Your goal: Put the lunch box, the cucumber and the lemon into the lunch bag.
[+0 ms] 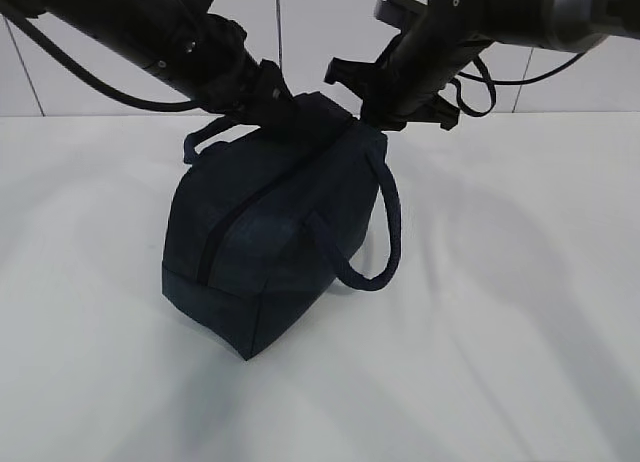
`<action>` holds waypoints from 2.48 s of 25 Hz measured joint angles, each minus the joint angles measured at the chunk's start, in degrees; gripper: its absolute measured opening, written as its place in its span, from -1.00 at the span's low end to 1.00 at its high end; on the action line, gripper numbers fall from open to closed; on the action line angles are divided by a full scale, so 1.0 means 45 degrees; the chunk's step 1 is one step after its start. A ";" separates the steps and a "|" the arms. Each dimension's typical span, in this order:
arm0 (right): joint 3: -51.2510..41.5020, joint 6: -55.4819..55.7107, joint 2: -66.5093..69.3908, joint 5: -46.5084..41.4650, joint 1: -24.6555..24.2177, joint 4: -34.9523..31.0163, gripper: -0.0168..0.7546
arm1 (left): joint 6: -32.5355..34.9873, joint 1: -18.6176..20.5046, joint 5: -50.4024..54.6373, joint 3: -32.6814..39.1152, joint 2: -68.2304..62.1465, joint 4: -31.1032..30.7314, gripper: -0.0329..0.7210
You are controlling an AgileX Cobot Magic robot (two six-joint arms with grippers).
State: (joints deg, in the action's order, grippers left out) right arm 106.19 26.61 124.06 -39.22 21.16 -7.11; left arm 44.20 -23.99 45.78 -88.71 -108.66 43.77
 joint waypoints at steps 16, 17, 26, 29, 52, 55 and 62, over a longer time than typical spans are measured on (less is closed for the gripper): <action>0.0000 -0.0466 0.0030 0.0049 0.0000 -0.0569 -0.96 | -0.0020 0.0000 -0.0407 -0.1064 -0.1417 -0.0190 -0.85; 0.0009 -0.0466 0.0057 0.0073 0.0000 -0.0593 -0.96 | -0.0020 0.0000 -0.0407 -0.1064 -0.1417 -0.0240 -0.90; 0.0104 -0.0466 0.0519 0.0235 -0.0024 -0.0619 -0.96 | -0.0020 0.0000 -0.0308 -0.1064 -0.1367 -0.0411 -0.93; 0.0104 -0.0466 0.0671 0.0259 -0.0024 -0.0619 -0.96 | -0.0020 0.0000 -0.0088 -0.1064 -0.1316 -0.0472 -0.93; 0.0246 -0.0531 0.1062 0.0129 -0.0024 -0.0568 -0.96 | -0.0020 0.0000 0.0249 -0.1064 -0.1294 -0.0659 -0.93; 0.0506 -0.0871 0.1082 -0.0216 -0.0024 -0.0454 -0.96 | -0.0020 0.0000 0.0291 -0.1064 -0.1294 -0.0659 -0.93; 0.1412 -0.1026 0.1108 -0.1625 -0.0024 0.0232 -0.63 | -0.0127 0.0000 0.0339 -0.1093 -0.1294 -0.0659 -0.87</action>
State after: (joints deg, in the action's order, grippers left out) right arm 112.54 21.99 129.05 -46.53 21.06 -6.06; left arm 43.63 -23.99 47.31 -93.63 -114.49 40.80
